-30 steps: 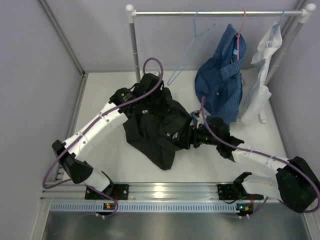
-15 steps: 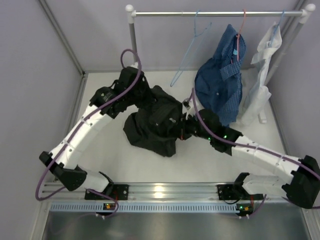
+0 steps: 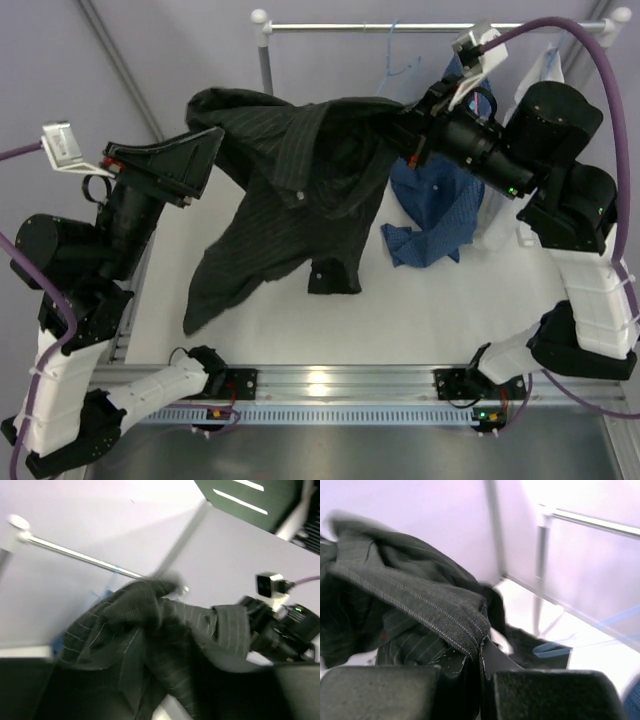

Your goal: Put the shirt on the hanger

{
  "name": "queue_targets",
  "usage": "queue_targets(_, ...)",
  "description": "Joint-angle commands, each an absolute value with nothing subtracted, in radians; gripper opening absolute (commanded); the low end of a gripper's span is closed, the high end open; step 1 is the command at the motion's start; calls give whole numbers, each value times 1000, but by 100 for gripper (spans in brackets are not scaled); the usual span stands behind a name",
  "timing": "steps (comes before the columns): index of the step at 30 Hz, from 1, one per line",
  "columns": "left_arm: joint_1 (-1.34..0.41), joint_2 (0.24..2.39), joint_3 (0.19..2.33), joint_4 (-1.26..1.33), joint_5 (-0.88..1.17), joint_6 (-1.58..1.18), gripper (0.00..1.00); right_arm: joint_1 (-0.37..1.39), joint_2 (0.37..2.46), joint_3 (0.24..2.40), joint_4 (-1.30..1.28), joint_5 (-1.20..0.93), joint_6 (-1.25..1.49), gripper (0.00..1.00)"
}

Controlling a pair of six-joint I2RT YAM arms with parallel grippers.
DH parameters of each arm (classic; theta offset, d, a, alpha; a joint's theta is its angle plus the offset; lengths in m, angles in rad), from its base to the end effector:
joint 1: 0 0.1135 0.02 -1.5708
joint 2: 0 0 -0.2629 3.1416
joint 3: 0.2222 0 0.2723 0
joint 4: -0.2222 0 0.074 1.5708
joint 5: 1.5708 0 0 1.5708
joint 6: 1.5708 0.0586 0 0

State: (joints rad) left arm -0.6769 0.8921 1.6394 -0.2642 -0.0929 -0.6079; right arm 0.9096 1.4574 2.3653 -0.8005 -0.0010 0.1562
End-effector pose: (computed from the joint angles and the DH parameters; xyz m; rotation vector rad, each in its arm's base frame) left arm 0.1018 -0.0748 0.6042 -0.0488 1.1543 -1.0985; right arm 0.1462 0.1881 0.6352 -0.5612 1.4164 0.8626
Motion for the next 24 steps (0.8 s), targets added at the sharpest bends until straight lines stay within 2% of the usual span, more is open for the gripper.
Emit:
queue_targets(1,-658,858,1536,-204,-203,-655,63,885,1343,2264,-888,103,143,0)
queue_targets(5,-658,796,1343,-305,-196,-814,91,888,1221,1987,-821,150,224,0)
queue_targets(6,-658,792,1316,-345,-193,-854,92,890,1201,1903,-822,156,245,0)
queue_targets(7,-658,784,1265,-401,-178,-851,98,888,1175,1863,-827,158,264,0)
queue_targets(11,-658,775,1185,-541,-131,-752,98,899,1129,1552,-834,97,385,0)
queue_targets(15,-658,842,1135,-545,140,-652,98,925,1117,1335,-834,127,491,0)
queue_targets(22,-695,958,1078,-361,429,-542,98,934,1143,1293,-836,156,526,0)
queue_targets(24,-738,1006,1069,-348,414,-517,96,933,1158,1308,-838,181,523,0)
